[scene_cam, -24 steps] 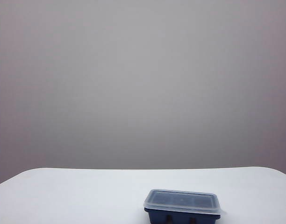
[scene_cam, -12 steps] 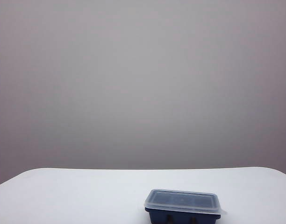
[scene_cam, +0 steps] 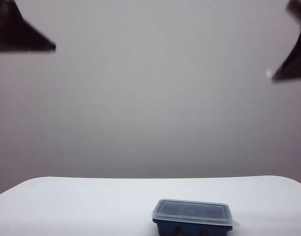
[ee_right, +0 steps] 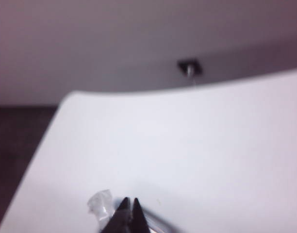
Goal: Pick up the ice cube tray, remove its lid, and then place both the tray and the lid back on the table.
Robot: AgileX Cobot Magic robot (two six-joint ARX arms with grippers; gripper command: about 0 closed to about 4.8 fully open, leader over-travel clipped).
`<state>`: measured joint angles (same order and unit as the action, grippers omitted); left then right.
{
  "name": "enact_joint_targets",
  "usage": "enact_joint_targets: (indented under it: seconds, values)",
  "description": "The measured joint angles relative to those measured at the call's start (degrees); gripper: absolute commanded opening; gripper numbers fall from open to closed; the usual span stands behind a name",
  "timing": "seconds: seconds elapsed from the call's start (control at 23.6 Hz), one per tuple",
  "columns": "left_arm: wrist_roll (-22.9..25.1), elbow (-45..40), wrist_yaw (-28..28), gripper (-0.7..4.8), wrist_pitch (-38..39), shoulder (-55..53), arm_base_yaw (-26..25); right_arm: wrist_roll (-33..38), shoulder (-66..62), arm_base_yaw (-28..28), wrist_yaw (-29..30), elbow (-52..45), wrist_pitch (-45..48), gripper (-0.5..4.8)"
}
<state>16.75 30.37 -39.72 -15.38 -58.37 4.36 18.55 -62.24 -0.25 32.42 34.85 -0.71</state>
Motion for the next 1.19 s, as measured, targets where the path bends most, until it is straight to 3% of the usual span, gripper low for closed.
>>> enact_joint_targets:
  seconds: [0.17,0.47,0.81,0.93,1.19]
  values:
    - [1.7,0.0,-0.2,0.89,-1.2,-7.6,0.9,-5.6,-14.0,-0.2,4.0,0.0,2.9,0.29]
    - [2.3,0.0,-2.4,0.89,-2.0,-14.6,1.7,-6.7,-35.2,-0.2,17.4,0.0,8.8,0.59]
    - [2.7,0.0,-3.5,0.89,-4.2,-17.7,2.9,-4.3,-43.4,-0.1,24.2,-0.1,9.3,1.3]
    - [2.7,0.0,-3.8,0.9,-5.3,-17.7,2.9,-2.9,-43.5,0.2,24.3,0.0,9.5,1.81]
    - [2.7,0.0,-4.3,0.9,-7.3,-17.7,4.7,-0.9,-43.7,2.3,24.4,0.3,9.4,1.81]
